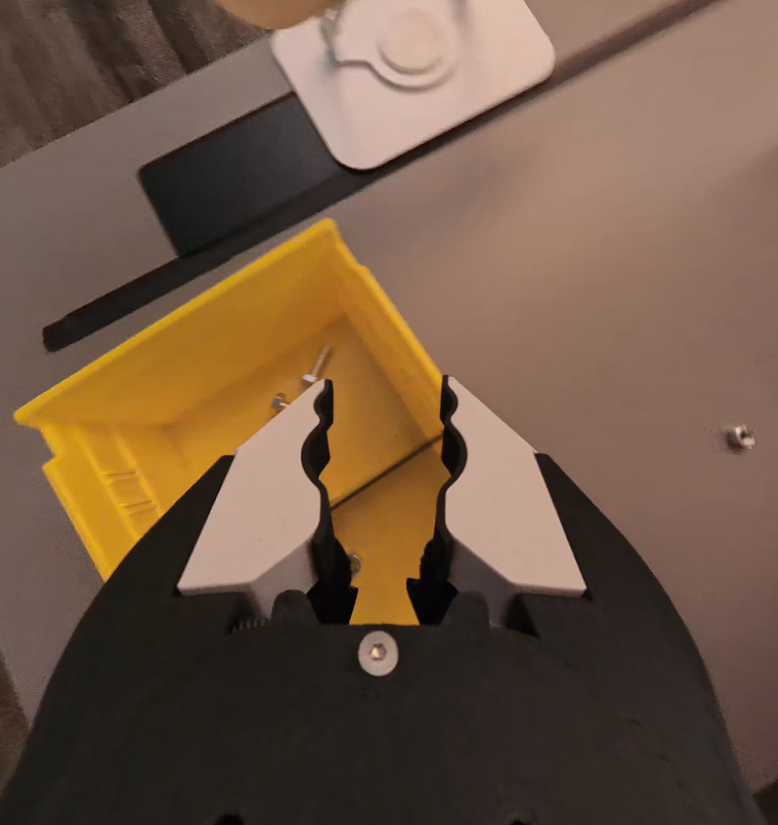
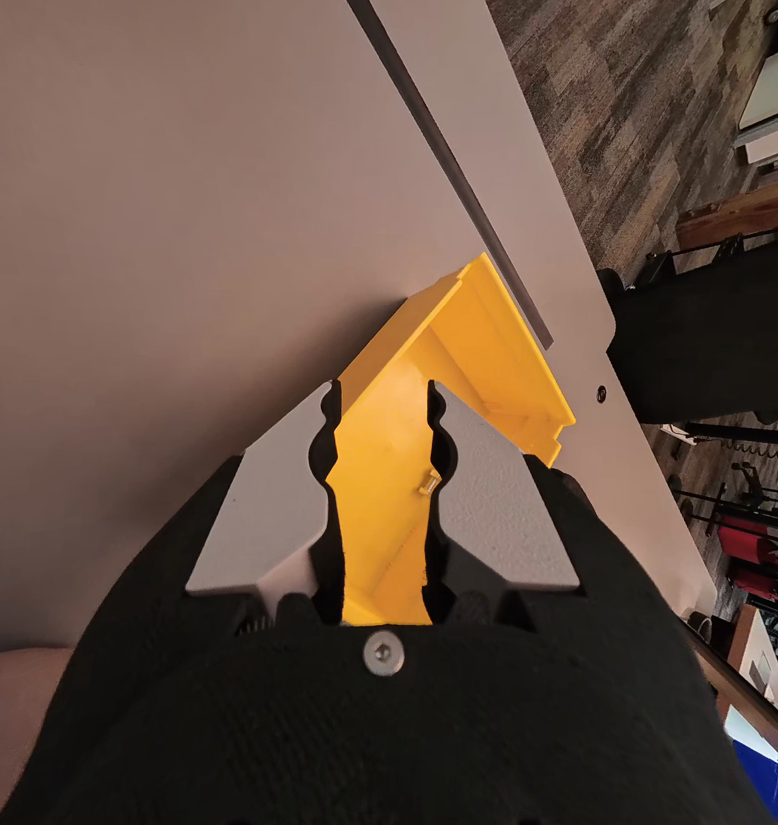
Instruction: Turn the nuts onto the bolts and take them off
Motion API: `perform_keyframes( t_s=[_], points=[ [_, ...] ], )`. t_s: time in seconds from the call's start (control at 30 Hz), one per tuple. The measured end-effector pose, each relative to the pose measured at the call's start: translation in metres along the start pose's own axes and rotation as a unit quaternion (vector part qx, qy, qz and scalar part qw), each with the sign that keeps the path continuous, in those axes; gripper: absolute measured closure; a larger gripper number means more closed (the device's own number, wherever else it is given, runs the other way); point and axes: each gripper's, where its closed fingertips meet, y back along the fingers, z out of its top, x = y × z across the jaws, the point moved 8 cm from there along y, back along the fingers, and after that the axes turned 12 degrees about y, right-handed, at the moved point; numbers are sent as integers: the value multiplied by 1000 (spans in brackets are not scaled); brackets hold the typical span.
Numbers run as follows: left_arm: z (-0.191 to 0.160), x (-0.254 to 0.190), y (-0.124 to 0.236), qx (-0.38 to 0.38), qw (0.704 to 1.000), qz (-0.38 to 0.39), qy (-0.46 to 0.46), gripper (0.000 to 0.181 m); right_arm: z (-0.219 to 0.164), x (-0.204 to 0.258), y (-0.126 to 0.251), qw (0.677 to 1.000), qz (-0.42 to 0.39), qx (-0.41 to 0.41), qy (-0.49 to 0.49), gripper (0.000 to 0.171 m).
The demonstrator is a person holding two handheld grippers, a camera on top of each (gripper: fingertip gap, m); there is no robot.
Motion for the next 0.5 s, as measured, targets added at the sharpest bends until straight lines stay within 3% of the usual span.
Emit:
perform_keyframes(
  t_s=[0.03,0.2,0.33,0.5],
  points=[
    [0,16,-2,-14,1000,-4,23,134,1,1,-1,1000,1,1,3,133],
    [-5,61,-21,-37,992,-52,111,119,2,2,-6,1000,8,11,8,133],
    [-6,74,-39,-52,992,-45,106,121,2,2,-10,1000,13,21,9,133],
    [-15,77,-66,-1,996,-14,92,120,1,3,-13,999,18,28,13,133]
  ],
)
